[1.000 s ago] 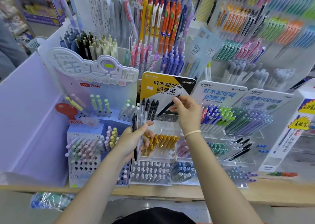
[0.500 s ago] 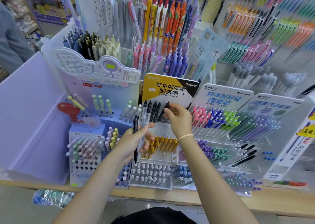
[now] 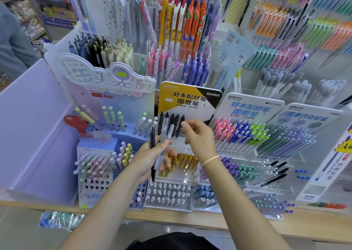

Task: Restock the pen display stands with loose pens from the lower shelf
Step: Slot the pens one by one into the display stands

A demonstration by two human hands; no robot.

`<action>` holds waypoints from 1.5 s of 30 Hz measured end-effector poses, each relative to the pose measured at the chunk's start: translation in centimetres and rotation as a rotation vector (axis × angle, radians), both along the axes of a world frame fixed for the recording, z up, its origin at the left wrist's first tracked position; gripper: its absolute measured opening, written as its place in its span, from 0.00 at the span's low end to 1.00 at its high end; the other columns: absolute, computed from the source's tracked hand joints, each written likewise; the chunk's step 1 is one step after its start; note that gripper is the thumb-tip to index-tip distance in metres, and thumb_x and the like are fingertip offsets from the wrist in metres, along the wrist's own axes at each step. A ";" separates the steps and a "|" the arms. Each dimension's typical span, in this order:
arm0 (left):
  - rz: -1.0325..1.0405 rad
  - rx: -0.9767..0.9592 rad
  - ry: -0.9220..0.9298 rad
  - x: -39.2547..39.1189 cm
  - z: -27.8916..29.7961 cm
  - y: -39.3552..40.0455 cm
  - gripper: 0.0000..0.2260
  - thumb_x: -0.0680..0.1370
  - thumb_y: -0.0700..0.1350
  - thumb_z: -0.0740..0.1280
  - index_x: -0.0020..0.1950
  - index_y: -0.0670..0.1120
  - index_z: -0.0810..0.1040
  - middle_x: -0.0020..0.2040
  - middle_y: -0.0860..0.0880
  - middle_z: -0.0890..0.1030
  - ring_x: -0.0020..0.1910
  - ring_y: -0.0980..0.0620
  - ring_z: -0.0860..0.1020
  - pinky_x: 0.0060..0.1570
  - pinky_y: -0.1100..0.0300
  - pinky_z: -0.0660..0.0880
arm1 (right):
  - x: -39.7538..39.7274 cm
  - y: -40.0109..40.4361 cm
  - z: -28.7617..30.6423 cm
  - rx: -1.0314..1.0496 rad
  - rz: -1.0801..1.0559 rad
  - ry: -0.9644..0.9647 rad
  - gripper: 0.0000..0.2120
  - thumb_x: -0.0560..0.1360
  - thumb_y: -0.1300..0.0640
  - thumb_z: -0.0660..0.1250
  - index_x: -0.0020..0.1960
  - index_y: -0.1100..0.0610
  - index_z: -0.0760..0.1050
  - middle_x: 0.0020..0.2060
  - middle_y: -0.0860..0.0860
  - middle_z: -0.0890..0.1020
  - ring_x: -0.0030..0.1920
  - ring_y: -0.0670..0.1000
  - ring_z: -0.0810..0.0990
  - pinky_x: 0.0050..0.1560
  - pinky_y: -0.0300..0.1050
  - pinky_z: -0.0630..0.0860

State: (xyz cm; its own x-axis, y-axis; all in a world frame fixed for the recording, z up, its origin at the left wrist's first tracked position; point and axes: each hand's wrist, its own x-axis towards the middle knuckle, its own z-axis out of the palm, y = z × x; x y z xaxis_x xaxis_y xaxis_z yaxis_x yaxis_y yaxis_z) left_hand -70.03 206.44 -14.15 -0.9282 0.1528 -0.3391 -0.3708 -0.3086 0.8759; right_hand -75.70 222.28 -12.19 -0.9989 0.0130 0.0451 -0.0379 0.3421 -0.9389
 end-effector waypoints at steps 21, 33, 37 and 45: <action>-0.106 -0.076 0.060 2.7 -1.0 1.1 0.15 0.81 0.55 0.62 0.59 0.49 0.81 0.30 0.50 0.67 0.24 0.54 0.60 0.24 0.62 0.57 | 4.5 5.0 2.3 -0.339 -0.118 -0.063 0.12 0.83 0.54 0.60 0.53 0.57 0.81 0.30 0.51 0.70 0.27 0.46 0.66 0.28 0.39 0.64; -0.481 0.098 0.084 4.8 2.5 11.0 0.15 0.79 0.53 0.60 0.57 0.44 0.75 0.28 0.51 0.60 0.22 0.57 0.56 0.22 0.64 0.51 | 12.9 12.9 3.8 -0.374 -0.353 -0.002 0.12 0.83 0.54 0.60 0.51 0.58 0.81 0.30 0.46 0.74 0.29 0.45 0.69 0.31 0.38 0.67; -0.484 -0.016 0.098 8.2 4.0 17.4 0.08 0.82 0.49 0.62 0.56 0.46 0.75 0.29 0.52 0.59 0.22 0.58 0.56 0.20 0.67 0.53 | 17.3 17.7 4.9 -0.495 -0.310 -0.002 0.11 0.82 0.49 0.60 0.51 0.54 0.79 0.29 0.51 0.69 0.27 0.51 0.68 0.29 0.43 0.66; -0.570 -0.242 0.170 14.7 6.2 31.9 0.07 0.83 0.48 0.63 0.48 0.49 0.67 0.33 0.52 0.61 0.27 0.56 0.58 0.32 0.56 0.50 | 24.4 29.9 6.9 -0.397 -0.226 -0.094 0.06 0.77 0.57 0.70 0.43 0.56 0.79 0.20 0.44 0.68 0.20 0.45 0.59 0.23 0.38 0.58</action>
